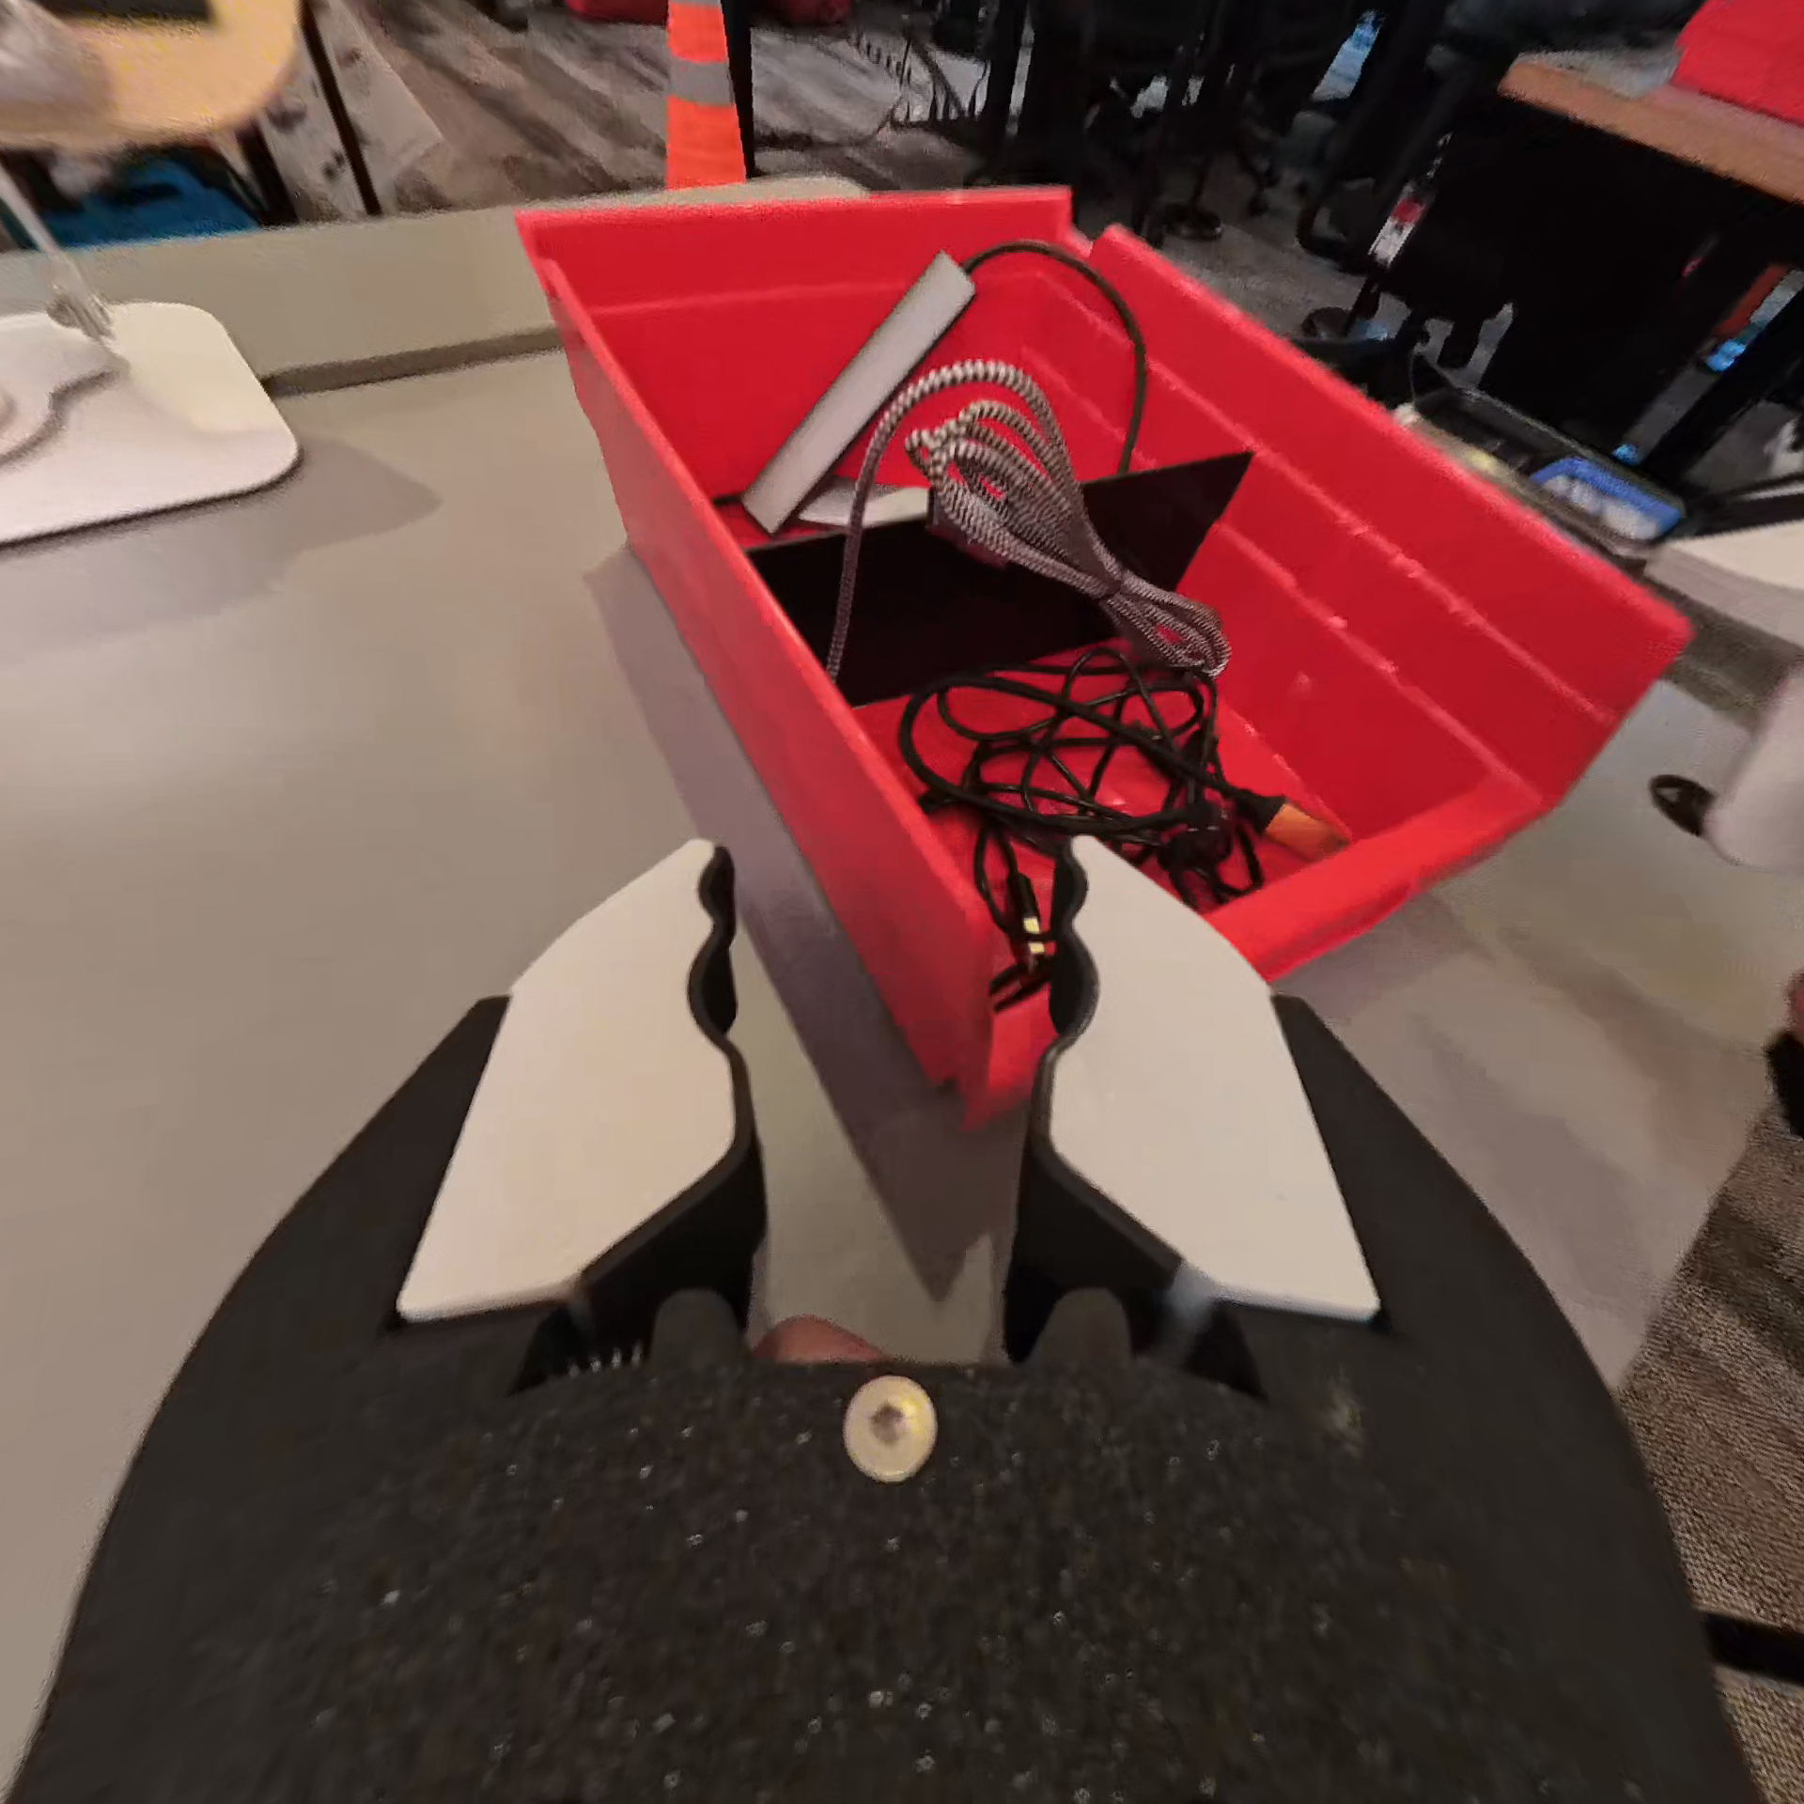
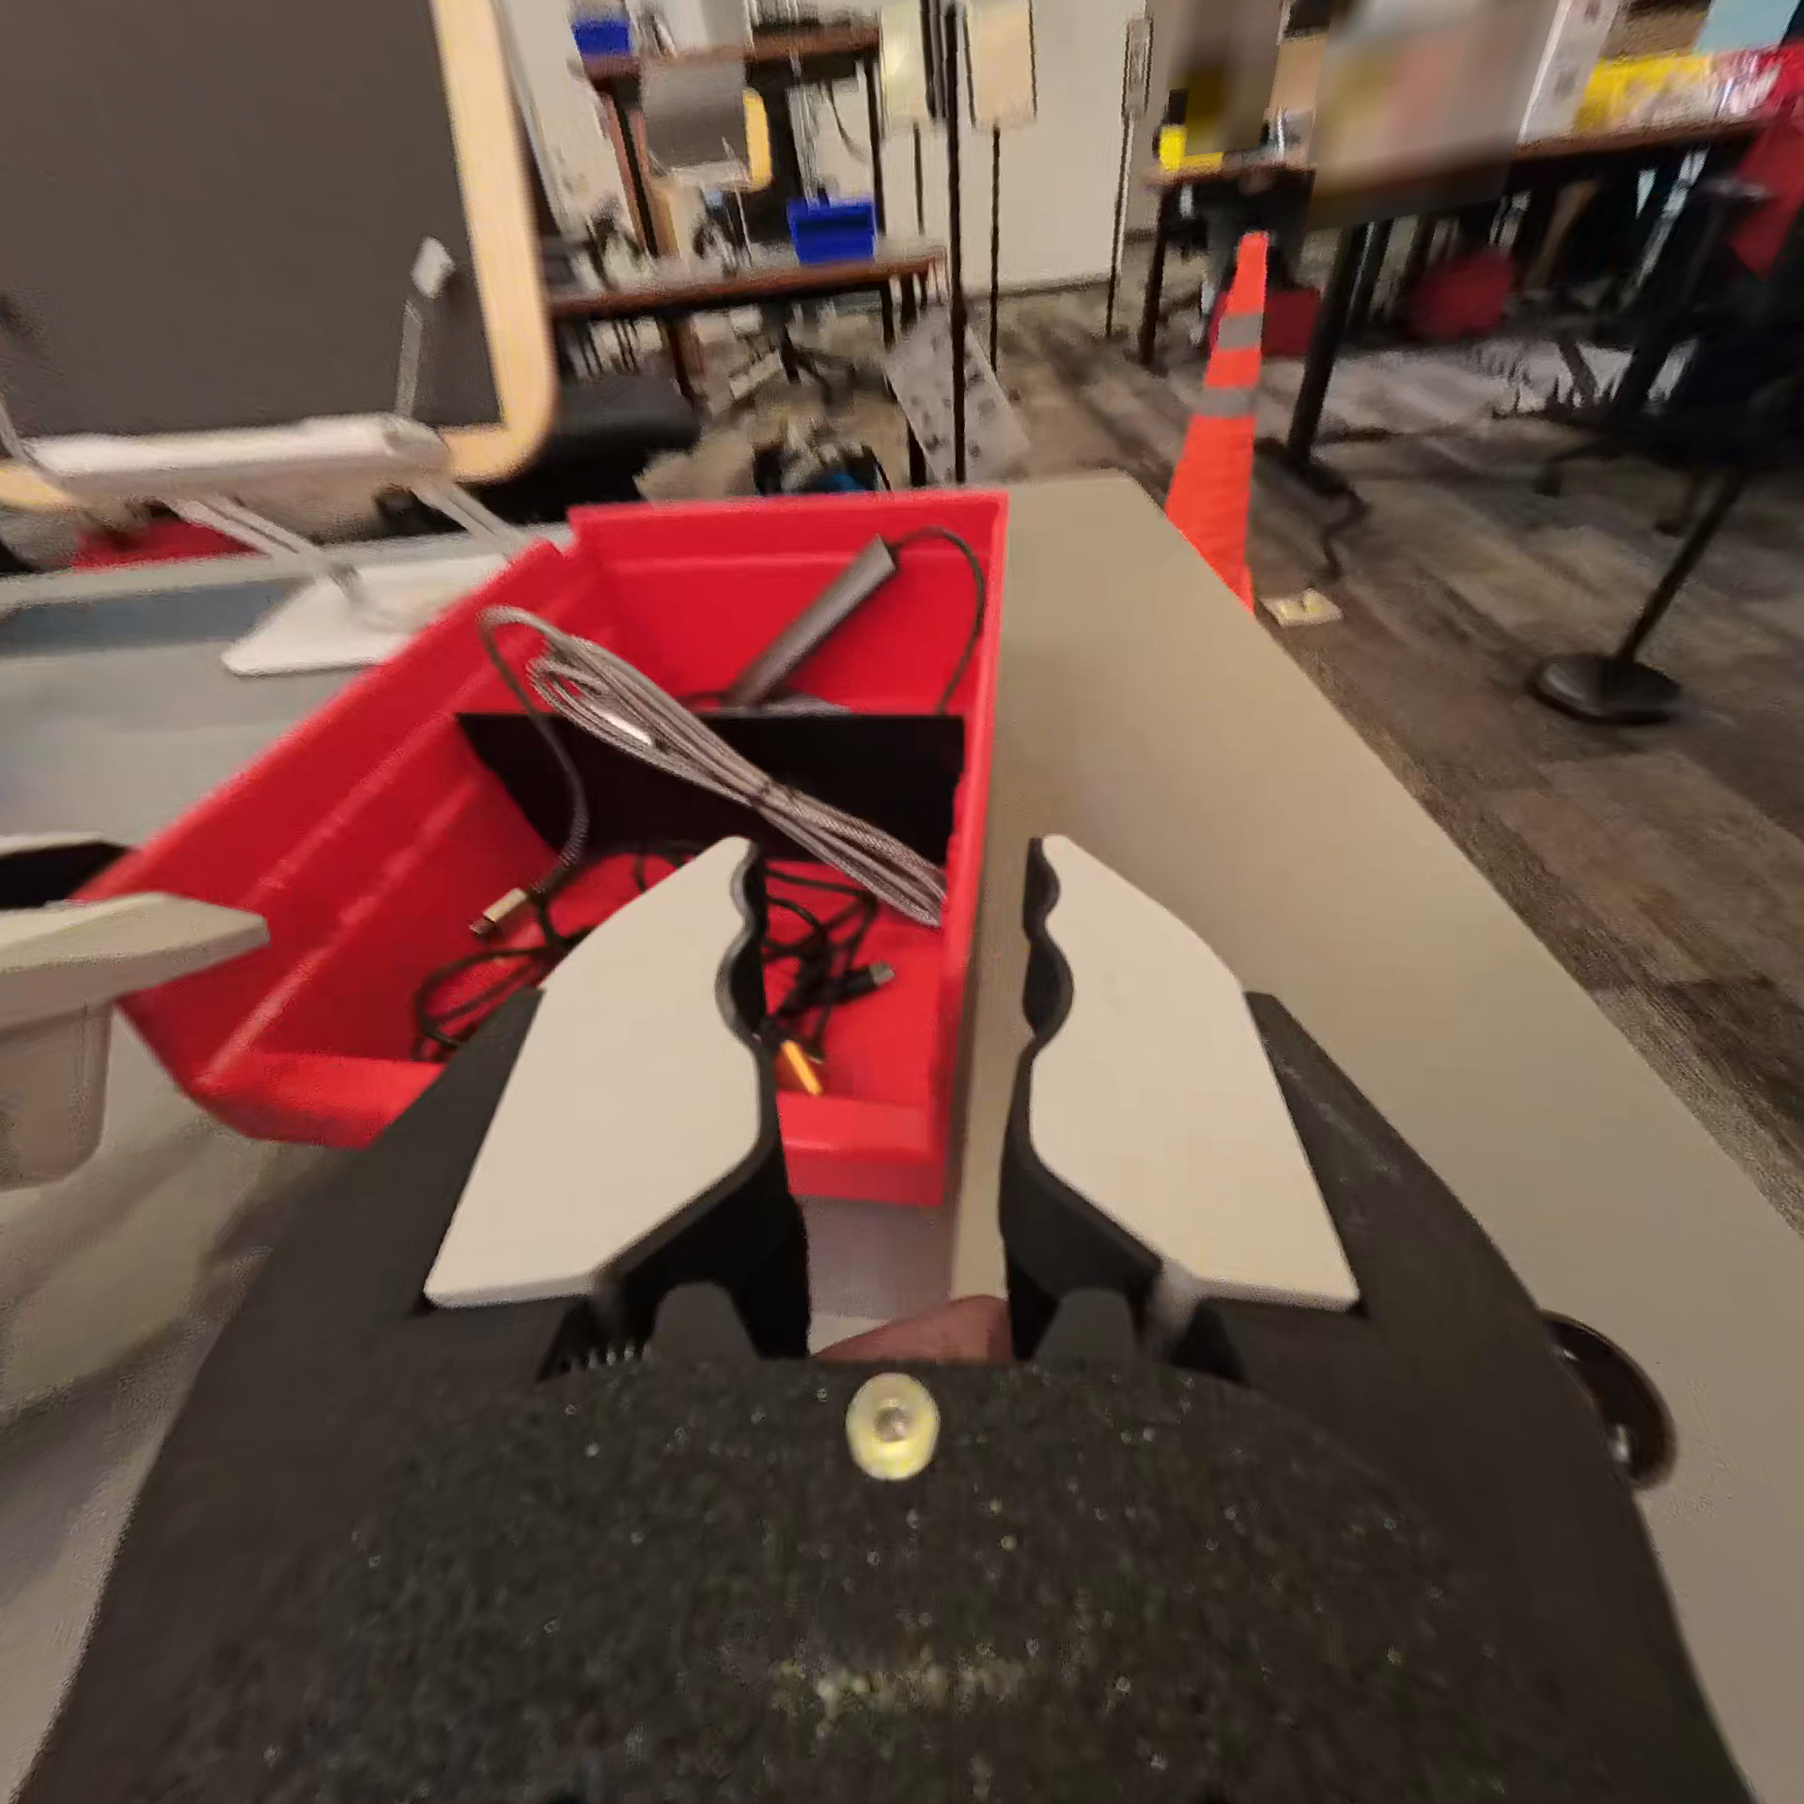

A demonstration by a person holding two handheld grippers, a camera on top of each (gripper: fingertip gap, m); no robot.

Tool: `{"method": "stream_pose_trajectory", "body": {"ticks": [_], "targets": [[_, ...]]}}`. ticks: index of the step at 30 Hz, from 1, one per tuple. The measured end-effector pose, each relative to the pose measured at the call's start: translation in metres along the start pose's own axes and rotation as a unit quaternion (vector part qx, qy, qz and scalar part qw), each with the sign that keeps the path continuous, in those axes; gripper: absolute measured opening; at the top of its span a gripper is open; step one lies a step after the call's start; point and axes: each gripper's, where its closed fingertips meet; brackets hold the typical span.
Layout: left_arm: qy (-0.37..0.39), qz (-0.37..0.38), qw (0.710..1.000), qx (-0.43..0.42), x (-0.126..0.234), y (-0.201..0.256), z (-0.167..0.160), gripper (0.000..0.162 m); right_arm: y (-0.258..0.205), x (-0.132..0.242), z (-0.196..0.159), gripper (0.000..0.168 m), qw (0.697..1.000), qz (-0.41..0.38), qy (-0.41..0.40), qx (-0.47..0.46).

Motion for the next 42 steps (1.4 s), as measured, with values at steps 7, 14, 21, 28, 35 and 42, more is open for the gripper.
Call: {"method": "stream_pose_trajectory", "body": {"ticks": [7,14,21,28,35,42], "targets": [[-0.029,0.044,0.998,0.022,-0.024,-0.005,-0.013,0.018,0.000,-0.033,-0.055,0.007,0.992,-0.011,-0.118,-0.051],[-0.007,0.118,0.993,0.010,0.015,-0.041,-0.008,0.006,-0.043,-0.024,-0.041,0.004,0.993,-0.006,-0.110,-0.047],[0.040,0.189,0.980,0.042,0.099,-0.126,0.003,0.005,-0.153,-0.034,0.000,0.003,0.996,0.056,-0.068,-0.003],[0.066,0.267,0.960,0.056,0.168,-0.209,-0.006,0.005,-0.262,-0.056,0.007,0.003,0.990,0.117,-0.068,0.038],[0.058,0.277,0.958,0.053,0.175,-0.243,-0.026,0.006,-0.300,-0.070,-0.013,0.004,0.985,0.146,-0.078,0.051],[0.098,0.169,0.978,0.080,0.231,-0.219,-0.008,0.029,-0.290,-0.047,0.002,0.022,0.971,0.225,-0.057,0.056]]}}
Point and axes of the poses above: each gripper's, where its closed fingertips meet, x back along the fingers, z out of its top, y = z × x across the jaws, and after that the axes turned 10 degrees about x, right-handed
